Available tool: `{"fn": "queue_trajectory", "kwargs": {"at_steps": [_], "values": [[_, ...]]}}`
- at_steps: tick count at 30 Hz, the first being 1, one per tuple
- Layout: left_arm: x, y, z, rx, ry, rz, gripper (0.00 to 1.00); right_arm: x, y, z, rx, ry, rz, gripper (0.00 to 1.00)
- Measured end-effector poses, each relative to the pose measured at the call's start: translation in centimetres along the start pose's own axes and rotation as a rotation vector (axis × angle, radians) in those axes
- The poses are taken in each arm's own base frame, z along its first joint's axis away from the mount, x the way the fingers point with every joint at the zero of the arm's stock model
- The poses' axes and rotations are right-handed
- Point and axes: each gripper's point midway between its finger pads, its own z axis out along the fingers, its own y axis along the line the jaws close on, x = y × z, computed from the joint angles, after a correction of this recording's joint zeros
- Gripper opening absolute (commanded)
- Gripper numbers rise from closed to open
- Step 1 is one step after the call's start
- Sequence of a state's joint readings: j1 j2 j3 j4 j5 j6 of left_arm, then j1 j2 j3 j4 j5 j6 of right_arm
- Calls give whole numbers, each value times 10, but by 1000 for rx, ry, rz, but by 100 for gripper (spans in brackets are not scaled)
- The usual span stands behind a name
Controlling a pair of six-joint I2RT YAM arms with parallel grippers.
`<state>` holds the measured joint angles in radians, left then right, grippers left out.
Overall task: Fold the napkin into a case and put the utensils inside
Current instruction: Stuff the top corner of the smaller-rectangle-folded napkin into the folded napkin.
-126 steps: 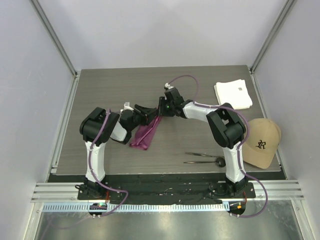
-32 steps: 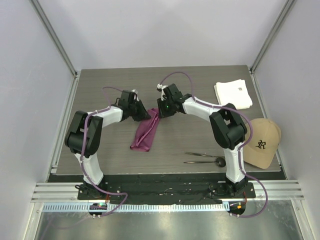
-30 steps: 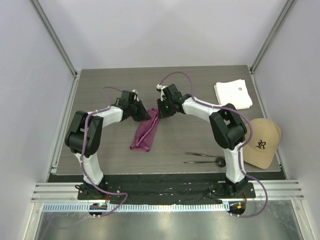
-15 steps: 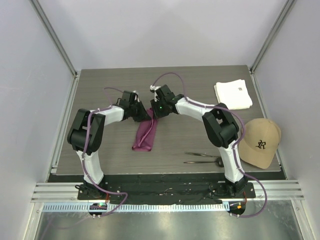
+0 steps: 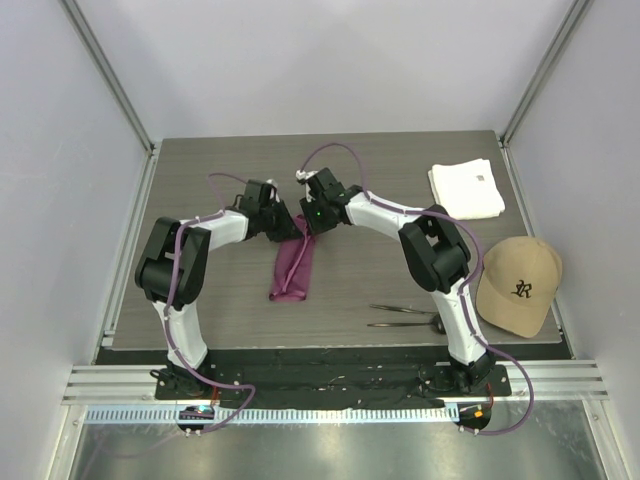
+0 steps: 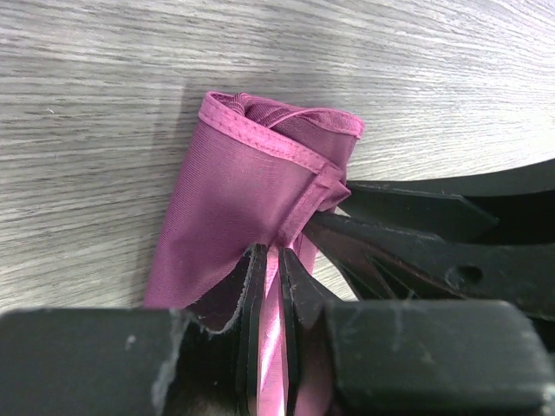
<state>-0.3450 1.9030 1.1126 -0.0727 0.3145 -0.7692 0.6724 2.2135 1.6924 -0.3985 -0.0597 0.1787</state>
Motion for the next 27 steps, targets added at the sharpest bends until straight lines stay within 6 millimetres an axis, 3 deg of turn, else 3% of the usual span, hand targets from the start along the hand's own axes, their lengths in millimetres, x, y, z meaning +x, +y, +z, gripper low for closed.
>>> {"fn": "queue_trajectory", "kwargs": {"at_steps": [4,7,13,15,17,18,19,23,27], "values": [[1,-1,2,9,8,-3,14,3,-4,1,16,8,-14,24],[1,-3,7,16,16,-2,13,2,-4,1,17,7,-18,13],[0,-6,12,25,18,-1,12,3,-4,0,19,11,-19,17],[0,-6,12,25,17,-1,12,3,-5,0,21,13,-19,8],[0,-6,12,25,17,0,11,3,-5,0,22,14,-22,13],[0,-6,12,25,17,0,11,3,-5,0,23,13,-21,31],[0,-6,12,25,17,1,11,3,-5,0,23,15,-21,33],[0,-5,11,19,18,6,11,5,-6,-1,25,21,-22,33],[-2,-5,10,14,18,16,11,5,-6,-1,25,22,-23,22]]}}
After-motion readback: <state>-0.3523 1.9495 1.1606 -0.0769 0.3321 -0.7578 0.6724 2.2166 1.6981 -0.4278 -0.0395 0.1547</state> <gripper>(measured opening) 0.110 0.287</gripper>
